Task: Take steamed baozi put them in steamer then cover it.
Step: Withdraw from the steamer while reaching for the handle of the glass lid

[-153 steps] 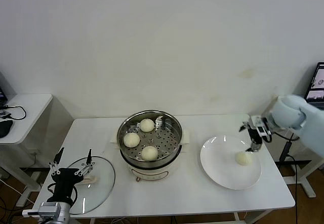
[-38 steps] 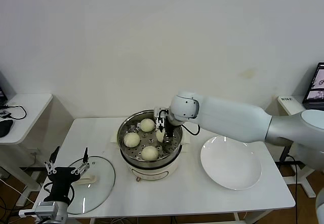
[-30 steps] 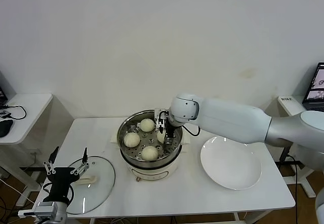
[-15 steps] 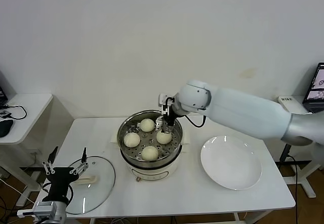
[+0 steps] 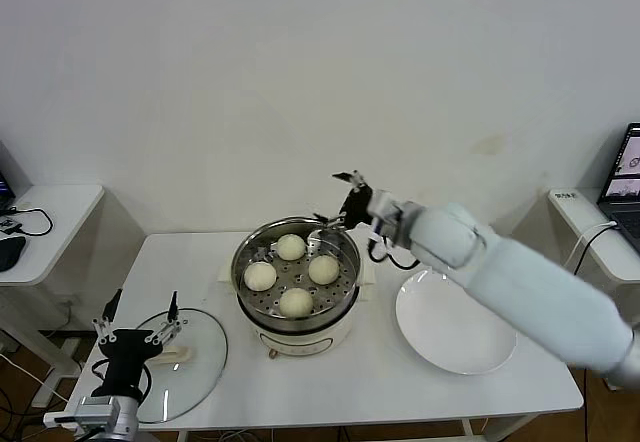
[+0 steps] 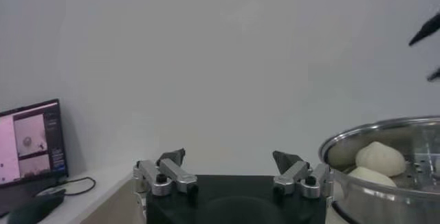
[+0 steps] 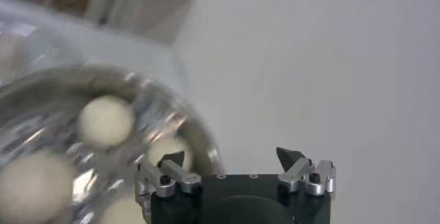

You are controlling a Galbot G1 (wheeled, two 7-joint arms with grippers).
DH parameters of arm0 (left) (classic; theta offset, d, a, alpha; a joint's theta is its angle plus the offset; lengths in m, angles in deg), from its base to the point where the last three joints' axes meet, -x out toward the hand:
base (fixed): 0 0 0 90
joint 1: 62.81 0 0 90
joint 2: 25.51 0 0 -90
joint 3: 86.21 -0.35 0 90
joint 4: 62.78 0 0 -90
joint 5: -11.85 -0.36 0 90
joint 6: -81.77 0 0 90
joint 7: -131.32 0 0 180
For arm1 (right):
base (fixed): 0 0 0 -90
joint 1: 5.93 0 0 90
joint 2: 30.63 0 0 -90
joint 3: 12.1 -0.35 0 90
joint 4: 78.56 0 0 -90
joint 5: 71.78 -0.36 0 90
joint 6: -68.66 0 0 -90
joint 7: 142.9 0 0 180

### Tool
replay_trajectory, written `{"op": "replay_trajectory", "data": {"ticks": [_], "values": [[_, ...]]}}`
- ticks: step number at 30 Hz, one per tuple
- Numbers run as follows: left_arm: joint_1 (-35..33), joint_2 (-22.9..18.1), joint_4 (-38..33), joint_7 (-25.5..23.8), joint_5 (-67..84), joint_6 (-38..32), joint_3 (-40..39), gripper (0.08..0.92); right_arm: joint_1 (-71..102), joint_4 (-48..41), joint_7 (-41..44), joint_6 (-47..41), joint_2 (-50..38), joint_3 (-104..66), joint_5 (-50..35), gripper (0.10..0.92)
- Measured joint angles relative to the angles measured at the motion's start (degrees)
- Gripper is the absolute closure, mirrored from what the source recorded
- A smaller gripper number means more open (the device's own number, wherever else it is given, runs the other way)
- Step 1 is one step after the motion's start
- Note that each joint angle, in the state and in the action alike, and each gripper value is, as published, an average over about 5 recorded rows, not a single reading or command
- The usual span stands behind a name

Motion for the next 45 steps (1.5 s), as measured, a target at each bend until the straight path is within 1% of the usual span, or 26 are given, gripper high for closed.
{"op": "replay_trajectory", "data": {"ticks": [5, 10, 15, 20, 26, 31, 38, 45], "values": [[0.5, 0.6, 1.6, 0.3, -2.1, -1.3, -0.3, 0.177, 18.5, 3.2, -0.5, 10.0, 4.2, -19.0, 2.5, 0.202], [0.1, 1.8, 4.1, 1.2, -8.6, -2.7, 0.0, 0.177, 34.7, 5.7, 0.3, 16.8, 10.2, -36.8, 3.6, 0.203], [-1.9, 3.2, 6.9, 2.6, -22.1, -5.1, 2.7, 0.177, 48.0, 7.6, 0.6, 21.4, 15.6, -51.5, 4.4, 0.202], [-5.4, 4.5, 9.6, 4.1, -38.3, -7.1, 5.1, 0.177, 56.8, 8.5, 0.5, 24.1, 19.7, -62.2, 5.0, 0.203], [-8.4, 4.9, 12.9, 6.0, -54.8, -8.4, 6.3, 0.177, 62.9, 9.7, 0.5, 26.0, 23.3, -68.4, 5.4, 0.203], [-9.7, 4.8, 15.1, 7.2, -64.1, -9.0, 7.0, 0.177, 66.3, 10.5, 0.3, 27.0, 25.2, -71.2, 5.4, 0.202], [-8.8, 5.2, 17.3, 7.6, -71.1, -9.5, 6.8, 0.177, 69.3, 11.0, 0.0, 27.5, 27.3, -73.3, 4.9, 0.202], [-6.7, 5.8, 19.6, 7.2, -75.2, -9.5, 4.6, 0.177, 71.3, 11.0, -0.1, 27.8, 28.4, -74.5, 4.6, 0.203]]}}
